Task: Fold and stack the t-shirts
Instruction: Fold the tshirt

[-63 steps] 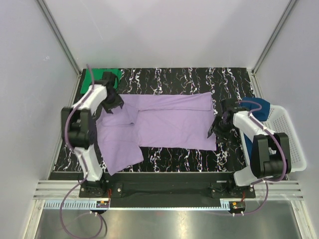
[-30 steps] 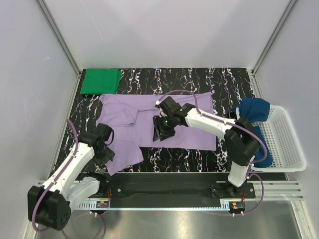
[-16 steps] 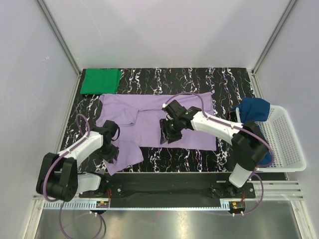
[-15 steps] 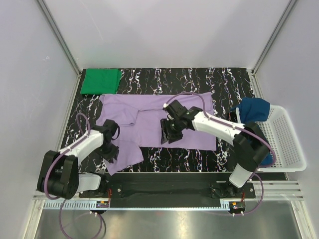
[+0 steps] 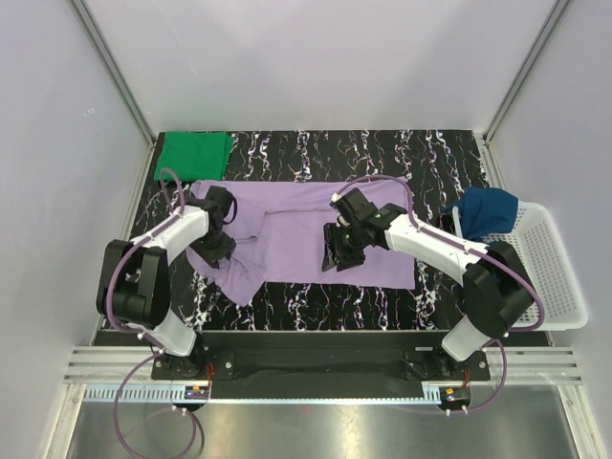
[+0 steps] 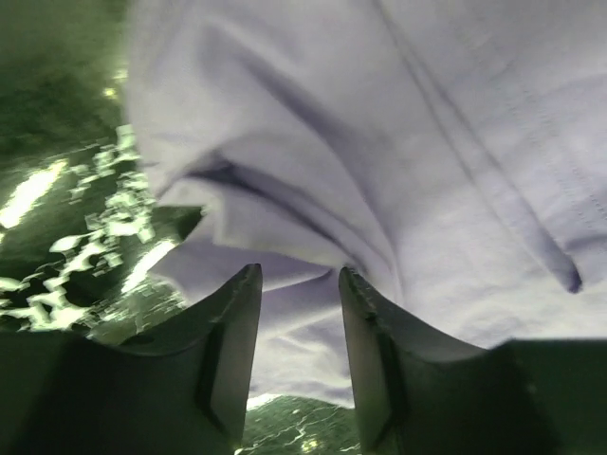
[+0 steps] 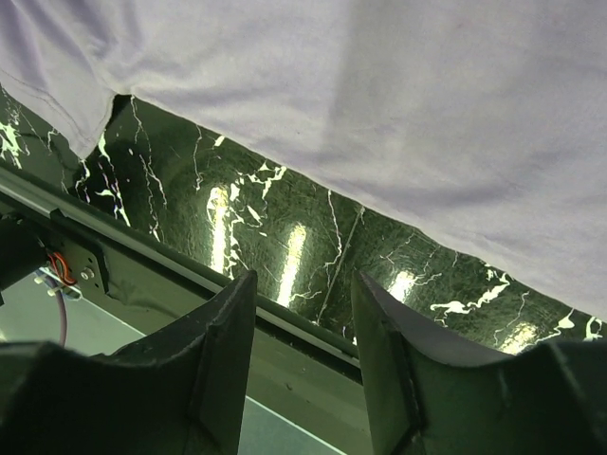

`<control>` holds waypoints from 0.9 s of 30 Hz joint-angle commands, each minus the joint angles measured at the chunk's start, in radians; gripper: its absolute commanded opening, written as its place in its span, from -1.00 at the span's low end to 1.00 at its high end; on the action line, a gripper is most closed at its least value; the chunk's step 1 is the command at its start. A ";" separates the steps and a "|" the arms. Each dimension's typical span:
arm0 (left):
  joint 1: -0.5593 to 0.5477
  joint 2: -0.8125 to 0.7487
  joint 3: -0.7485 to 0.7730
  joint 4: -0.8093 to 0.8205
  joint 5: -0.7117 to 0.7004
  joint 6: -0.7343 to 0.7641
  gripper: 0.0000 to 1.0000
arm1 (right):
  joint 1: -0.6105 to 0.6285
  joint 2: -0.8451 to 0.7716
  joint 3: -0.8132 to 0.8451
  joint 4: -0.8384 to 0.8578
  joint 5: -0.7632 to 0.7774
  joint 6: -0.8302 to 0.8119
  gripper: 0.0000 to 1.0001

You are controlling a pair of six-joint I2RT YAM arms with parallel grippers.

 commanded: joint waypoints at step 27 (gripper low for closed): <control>0.207 -0.234 -0.291 0.066 0.074 -0.017 -0.14 | -0.003 -0.032 -0.063 0.080 -0.034 0.030 0.00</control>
